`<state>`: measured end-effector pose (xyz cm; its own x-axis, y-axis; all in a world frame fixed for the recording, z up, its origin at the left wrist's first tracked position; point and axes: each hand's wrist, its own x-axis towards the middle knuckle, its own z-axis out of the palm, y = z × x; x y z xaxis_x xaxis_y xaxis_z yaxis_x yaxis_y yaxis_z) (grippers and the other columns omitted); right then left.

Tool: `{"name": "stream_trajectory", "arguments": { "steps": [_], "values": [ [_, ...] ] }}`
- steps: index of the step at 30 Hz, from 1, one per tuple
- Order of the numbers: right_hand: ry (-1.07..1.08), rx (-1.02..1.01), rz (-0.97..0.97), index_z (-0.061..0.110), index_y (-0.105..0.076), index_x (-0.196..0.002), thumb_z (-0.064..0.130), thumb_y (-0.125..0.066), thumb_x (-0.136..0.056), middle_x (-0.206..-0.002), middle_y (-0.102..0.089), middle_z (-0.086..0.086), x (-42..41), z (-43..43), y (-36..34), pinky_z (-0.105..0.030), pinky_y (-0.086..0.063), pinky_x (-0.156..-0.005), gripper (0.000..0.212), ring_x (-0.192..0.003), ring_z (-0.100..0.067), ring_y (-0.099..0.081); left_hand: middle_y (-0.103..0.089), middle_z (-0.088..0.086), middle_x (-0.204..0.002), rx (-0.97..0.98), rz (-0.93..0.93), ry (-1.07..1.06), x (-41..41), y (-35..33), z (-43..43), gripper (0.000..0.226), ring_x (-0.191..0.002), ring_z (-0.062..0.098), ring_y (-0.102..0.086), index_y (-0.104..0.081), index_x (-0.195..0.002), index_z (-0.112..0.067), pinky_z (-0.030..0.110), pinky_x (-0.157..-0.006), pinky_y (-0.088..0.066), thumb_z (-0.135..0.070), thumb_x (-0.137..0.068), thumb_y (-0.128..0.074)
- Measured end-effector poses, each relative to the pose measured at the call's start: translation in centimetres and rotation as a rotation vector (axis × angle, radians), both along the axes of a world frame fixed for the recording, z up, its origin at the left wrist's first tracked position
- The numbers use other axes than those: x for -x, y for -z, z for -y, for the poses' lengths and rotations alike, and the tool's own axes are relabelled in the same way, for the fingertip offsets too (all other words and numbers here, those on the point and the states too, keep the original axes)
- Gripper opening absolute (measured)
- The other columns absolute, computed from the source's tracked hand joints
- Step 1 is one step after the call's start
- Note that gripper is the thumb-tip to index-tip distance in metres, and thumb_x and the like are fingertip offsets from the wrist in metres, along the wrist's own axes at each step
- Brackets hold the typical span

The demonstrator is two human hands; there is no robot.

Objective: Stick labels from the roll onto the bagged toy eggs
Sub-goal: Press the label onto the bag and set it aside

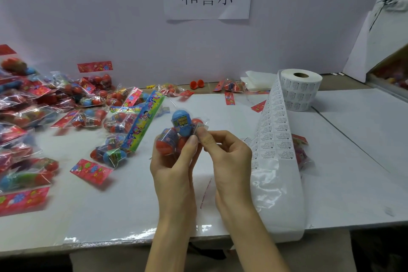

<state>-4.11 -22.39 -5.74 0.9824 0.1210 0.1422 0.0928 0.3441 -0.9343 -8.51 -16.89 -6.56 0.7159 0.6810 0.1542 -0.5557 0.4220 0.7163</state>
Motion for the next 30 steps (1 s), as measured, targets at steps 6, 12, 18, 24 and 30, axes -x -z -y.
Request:
{"name": "stream_trajectory", "arguments": {
  "steps": [6,12,18,24,30],
  "values": [
    [0.043,0.005,0.014,0.018,-0.075,-0.071,0.026,-0.083,-0.083,-0.068,-0.073,0.004,0.03,-0.01,0.07,-0.011,-0.049,-0.062,0.016,-0.065,-0.004,-0.067,-0.077,0.009,-0.112,-0.063,-0.020,-0.029,-0.08,0.01,0.11,0.046,-0.110,0.024,-0.074,-0.066,-0.125,-0.006,0.026,-0.090,-0.058,-0.018,-0.081,-0.073],
    [0.045,0.005,-0.016,0.019,-0.075,-0.073,0.029,-0.083,-0.081,-0.070,-0.074,0.004,0.05,-0.12,0.07,-0.011,-0.050,-0.062,0.016,-0.067,-0.004,-0.069,-0.078,0.007,-0.109,-0.116,-0.031,-0.048,-0.10,0.09,-0.01,0.040,-0.108,0.024,-0.074,-0.069,-0.118,-0.009,0.026,-0.090,-0.058,-0.021,-0.080,-0.074],
    [0.018,0.032,-0.018,0.022,-0.075,-0.071,0.035,-0.084,-0.078,-0.068,-0.074,0.007,0.01,0.00,0.06,-0.009,-0.049,-0.061,0.018,-0.065,0.000,-0.067,-0.078,0.006,-0.108,-0.123,-0.009,-0.057,-0.04,0.09,-0.08,0.041,-0.107,0.024,-0.074,-0.067,-0.120,-0.007,0.026,-0.089,-0.058,-0.019,-0.082,-0.072],
    [0.003,0.053,-0.030,0.022,-0.056,-0.056,0.062,-0.085,-0.059,-0.056,-0.054,0.008,-0.21,0.05,0.09,-0.010,-0.043,-0.057,0.049,-0.054,-0.005,-0.048,-0.079,0.005,-0.108,-0.080,-0.006,-0.036,-0.13,-0.27,0.17,0.035,-0.105,0.021,-0.075,-0.070,-0.116,-0.013,0.024,-0.084,-0.059,-0.018,-0.082,-0.070],
    [-0.084,0.071,0.038,0.030,-0.066,-0.104,0.046,-0.077,-0.072,-0.086,-0.065,0.011,-0.83,0.62,-0.11,-0.019,-0.051,-0.064,0.037,-0.068,-0.001,-0.061,-0.078,0.007,-0.110,-0.077,-0.093,0.004,-0.09,0.07,-0.11,0.031,-0.106,0.024,-0.075,-0.069,-0.121,-0.012,0.024,-0.084,-0.060,-0.014,-0.090,-0.066]
  ]
}}
